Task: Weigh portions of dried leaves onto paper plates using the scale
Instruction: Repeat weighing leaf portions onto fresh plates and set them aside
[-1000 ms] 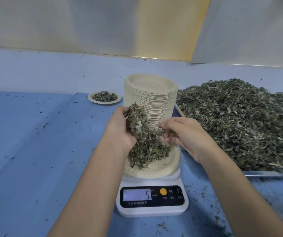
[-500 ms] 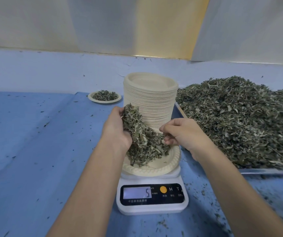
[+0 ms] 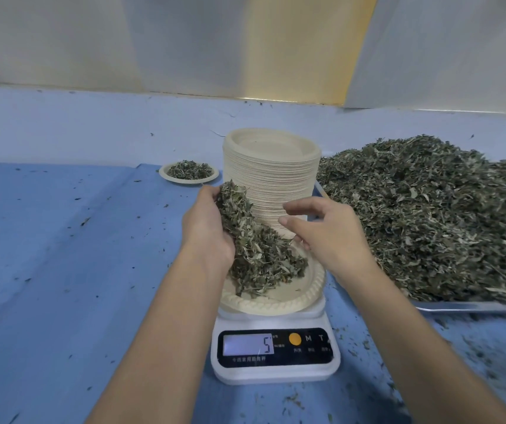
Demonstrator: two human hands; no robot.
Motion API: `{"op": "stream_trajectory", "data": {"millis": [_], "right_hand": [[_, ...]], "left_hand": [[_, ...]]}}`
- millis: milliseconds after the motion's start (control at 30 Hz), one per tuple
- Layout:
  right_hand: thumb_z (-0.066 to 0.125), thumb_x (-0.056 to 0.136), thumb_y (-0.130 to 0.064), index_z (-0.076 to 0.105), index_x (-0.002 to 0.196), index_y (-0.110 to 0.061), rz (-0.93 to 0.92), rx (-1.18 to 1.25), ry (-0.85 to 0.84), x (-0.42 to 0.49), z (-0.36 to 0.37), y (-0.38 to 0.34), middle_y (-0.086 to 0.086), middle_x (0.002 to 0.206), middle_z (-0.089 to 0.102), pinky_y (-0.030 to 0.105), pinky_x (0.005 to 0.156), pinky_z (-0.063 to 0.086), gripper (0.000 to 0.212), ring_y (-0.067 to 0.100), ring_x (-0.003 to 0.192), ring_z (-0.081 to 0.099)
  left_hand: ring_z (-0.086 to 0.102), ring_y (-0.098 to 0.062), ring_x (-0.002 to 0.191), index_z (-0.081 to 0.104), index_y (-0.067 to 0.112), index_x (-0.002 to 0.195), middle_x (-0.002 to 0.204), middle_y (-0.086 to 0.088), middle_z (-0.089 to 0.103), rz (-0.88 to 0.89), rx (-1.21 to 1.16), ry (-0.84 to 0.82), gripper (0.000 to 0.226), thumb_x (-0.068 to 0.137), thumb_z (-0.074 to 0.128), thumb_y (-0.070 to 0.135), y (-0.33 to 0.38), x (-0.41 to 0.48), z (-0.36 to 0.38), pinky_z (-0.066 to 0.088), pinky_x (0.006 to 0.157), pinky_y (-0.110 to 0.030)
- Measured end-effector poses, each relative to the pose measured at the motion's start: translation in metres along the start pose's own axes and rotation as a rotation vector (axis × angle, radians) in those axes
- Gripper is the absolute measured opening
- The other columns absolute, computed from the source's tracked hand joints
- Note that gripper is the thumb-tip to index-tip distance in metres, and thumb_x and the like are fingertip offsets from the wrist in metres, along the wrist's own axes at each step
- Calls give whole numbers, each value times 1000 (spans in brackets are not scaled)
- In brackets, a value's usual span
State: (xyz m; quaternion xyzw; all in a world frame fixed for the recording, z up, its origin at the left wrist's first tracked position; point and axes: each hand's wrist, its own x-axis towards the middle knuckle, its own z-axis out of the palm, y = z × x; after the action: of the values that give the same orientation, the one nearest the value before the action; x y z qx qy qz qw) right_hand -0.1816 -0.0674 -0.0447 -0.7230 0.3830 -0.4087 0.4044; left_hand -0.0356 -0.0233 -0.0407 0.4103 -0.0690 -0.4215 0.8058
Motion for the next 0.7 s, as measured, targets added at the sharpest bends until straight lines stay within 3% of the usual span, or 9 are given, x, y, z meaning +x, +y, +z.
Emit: {"op": "stream_trajectory", "data": {"millis": [100,233,533,600,700], "right_hand": [[77,78,-30,73,85,-26,-42,36,-76,-3,3,-6,-10,76,68,18,53,42,9,-3,47,51],[79,66,-48,73,75,-25,-67,-79,-194,-8,14,-9,-16,59,61,11,49,38,26,-6,48,47],[79,74,-34,68,65,-20,-68,-141,-197,-11,25,-5,-17,51,57,8,44,34,20,-5,48,48],[77,76,-36,66,63,-18,-48,-186,-193,-11,24,-4,-19,48,53,9,44,33,25,-5,47,45],[74,79,-39,64,64,-16,-22,-240,-190,-11,22,-3,-23,42,49,11,42,31,29,-4,43,44]], "left_hand": [[66,-20,62,61,14,71,66,-4,70,-22,-11,-22,22,91,50,19,0,-3,3,55,60,-31],[65,-23,69,60,14,75,80,-7,68,-43,-18,-25,20,91,49,19,1,-6,4,56,59,-30],[63,-16,43,60,9,75,59,-6,67,-70,-123,-47,24,92,46,15,5,-16,6,51,41,-26],[64,-16,48,61,8,81,66,-6,66,-52,-141,-36,20,92,45,14,6,-14,5,52,45,-24],[65,-20,76,61,8,97,93,-10,68,-49,-130,0,17,91,47,13,8,-9,1,56,70,-30]]}}
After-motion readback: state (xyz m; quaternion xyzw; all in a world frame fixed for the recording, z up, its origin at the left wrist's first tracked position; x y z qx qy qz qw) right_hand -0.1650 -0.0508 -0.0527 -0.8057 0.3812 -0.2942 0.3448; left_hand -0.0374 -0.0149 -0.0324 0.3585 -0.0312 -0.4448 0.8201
